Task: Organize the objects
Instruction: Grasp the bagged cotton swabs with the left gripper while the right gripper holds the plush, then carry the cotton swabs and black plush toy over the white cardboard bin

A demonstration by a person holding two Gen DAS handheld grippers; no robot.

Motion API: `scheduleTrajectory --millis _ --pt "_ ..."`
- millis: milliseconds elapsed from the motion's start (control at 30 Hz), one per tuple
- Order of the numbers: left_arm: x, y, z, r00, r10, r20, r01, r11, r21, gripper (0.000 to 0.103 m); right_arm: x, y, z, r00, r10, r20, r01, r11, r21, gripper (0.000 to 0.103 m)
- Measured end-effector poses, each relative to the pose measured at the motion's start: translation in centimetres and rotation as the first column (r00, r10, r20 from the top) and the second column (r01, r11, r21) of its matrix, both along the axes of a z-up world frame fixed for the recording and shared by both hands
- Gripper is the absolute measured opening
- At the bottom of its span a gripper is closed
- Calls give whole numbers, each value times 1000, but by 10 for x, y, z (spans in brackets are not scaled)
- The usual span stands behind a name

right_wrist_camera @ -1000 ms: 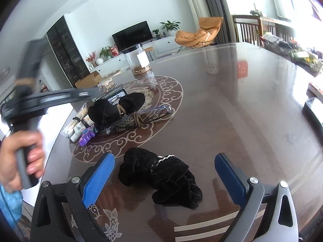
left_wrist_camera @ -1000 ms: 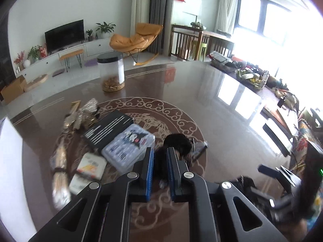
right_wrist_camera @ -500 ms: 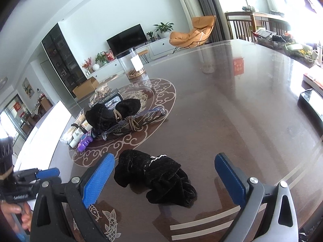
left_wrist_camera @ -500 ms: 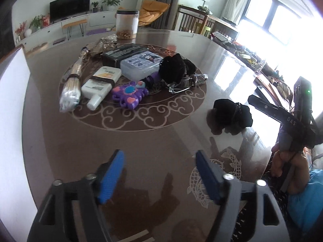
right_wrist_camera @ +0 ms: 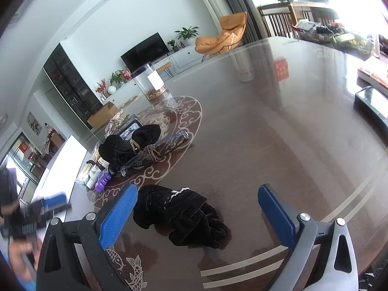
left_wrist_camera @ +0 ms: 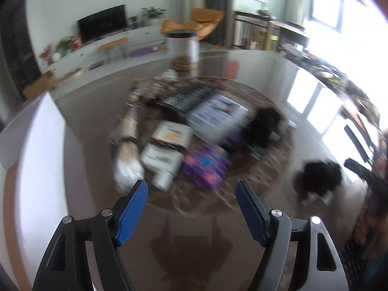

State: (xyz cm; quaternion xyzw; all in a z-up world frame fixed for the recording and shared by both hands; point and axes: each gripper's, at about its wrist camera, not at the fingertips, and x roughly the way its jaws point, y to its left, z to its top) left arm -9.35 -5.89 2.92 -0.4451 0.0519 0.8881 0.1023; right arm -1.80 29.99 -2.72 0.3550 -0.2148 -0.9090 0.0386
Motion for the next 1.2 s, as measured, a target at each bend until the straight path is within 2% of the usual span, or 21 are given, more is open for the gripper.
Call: scheduleTrajectory --millis 100,233,333,433,467,500,600,700,767,833,900,967,1000,1033,1067,1100,1167,1200 --pt "-51 -24 -5 991 101 88 -105 994 38 74 1 -3 2 1000 7 -10 -7 1000 8 100" --pt "-105 -46 -24 968 198 155 -199 980 -6 74 0 -4 3 1000 16 -9 -16 1000 8 100" --pt "-123 -56 -46 949 231 214 -232 972 -17 75 1 -3 3 1000 15 -14 -15 1000 5 100" --pt "-123 -67 -57 939 251 237 -269 962 45 73 3 2 5 1000 2 -23 -2 1000 -13 100" --pt "-120 -71 -57 940 255 227 -276 959 64 47 3 3 4 1000 -3 -24 3 1000 -21 100" --pt "-115 -73 -58 943 258 210 -278 958 68 28 3 6 4 1000 -12 -24 11 999 -31 100" --pt "-91 -74 -62 950 257 177 -273 960 70 29 6 17 5 998 -49 -31 46 996 -72 100" --pt "-42 -73 -61 945 288 153 -307 943 124 29 9 29 4 997 -75 -16 72 987 -146 100" --pt "-5 -62 -61 947 297 126 -312 942 126 29 4 32 -1 995 -84 56 94 973 -210 100" --pt "33 -56 -65 952 290 98 -302 943 140 29 -6 21 -3 993 -38 116 66 966 -249 100" --pt "62 -49 -67 962 258 87 -267 955 130 29 -17 6 2 989 6 151 21 985 -174 100" --pt "79 -46 -66 972 209 104 -223 965 141 29 -28 -9 16 989 86 119 -84 996 -22 100" --pt "85 -44 -65 976 189 110 -204 969 142 29 -35 -19 20 979 157 129 -165 985 58 100" --pt "88 -42 -63 978 177 110 -192 971 144 29 -46 -32 19 944 271 186 -298 944 138 100" --pt "94 -43 -63 980 167 106 -181 972 151 29 -50 -42 16 910 343 233 -388 903 183 100" --pt "100 -42 -62 982 163 100 -177 972 157 29 -53 -55 11 862 417 288 -487 840 241 100" --pt "102 -42 -61 983 160 86 -172 972 163 29 -50 -71 4 813 474 338 -572 758 313 100" --pt "105 -41 -61 985 157 78 -168 972 165 29 -47 -77 1 792 500 351 -603 731 320 99"
